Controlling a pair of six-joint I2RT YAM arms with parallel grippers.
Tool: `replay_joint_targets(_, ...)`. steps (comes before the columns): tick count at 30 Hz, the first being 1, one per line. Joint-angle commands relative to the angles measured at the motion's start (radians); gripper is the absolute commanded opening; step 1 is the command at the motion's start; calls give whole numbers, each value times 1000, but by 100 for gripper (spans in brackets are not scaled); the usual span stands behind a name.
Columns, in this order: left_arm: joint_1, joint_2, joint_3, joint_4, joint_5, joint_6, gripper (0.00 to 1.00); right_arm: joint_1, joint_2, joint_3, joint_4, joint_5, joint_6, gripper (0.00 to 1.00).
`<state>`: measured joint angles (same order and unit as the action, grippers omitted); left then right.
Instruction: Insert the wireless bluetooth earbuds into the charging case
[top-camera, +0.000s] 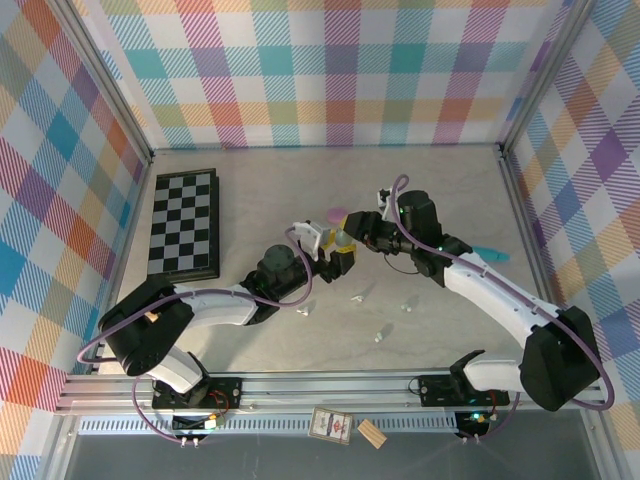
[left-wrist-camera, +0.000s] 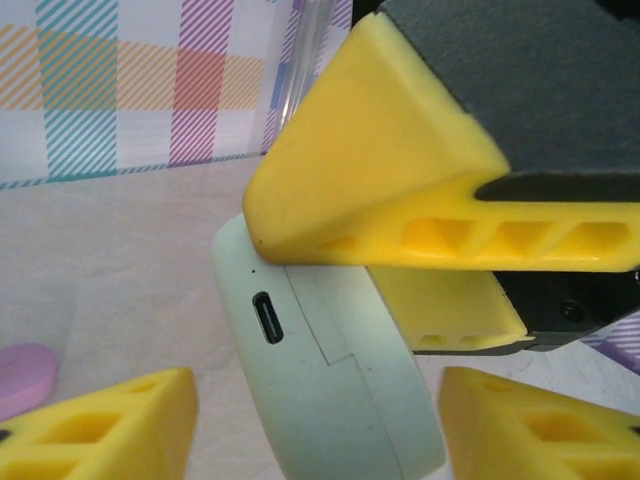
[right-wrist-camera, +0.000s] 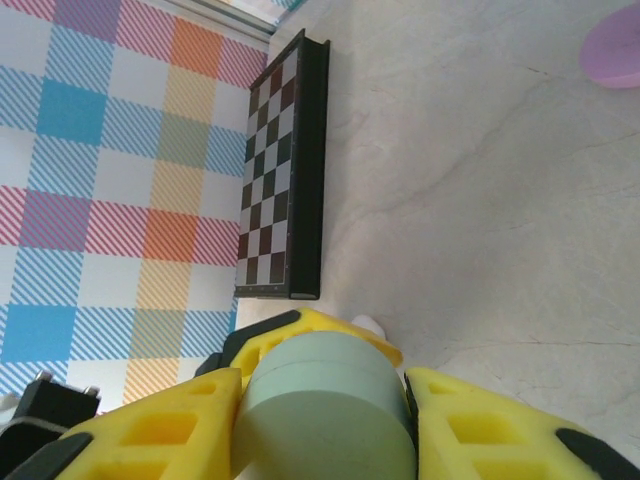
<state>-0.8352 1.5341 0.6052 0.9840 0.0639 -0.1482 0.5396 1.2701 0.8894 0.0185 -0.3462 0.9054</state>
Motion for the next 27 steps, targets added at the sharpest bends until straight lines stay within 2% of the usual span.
replay_joint_targets(1, -7, 8, 28, 71, 25, -19, 56, -3, -22, -15, 37, -28, 3, 39)
replay_joint_targets(10, -2, -10, 25, 45, 80, -14, 34, -2, -4, 0, 6, -46, -63, 40)
replay_joint_targets(12, 3, -19, 21, 33, 106, -13, 25, -2, -13, 9, -15, -38, -102, 41)
replay_joint_targets(14, 15, -33, 18, 15, 142, -12, 20, -2, -27, 19, -36, -33, -156, 45)
replay_joint_targets(21, 88, -116, 11, -70, 365, -7, 13, -5, -110, 43, -119, -3, -392, 74)
replay_joint_targets(23, 114, -146, 13, -113, 445, -11, 10, -5, -145, 39, -127, -9, -480, 78)
replay_joint_targets(27, 157, -199, 3, -139, 605, -17, 9, -4, -202, 29, -143, -65, -640, 79)
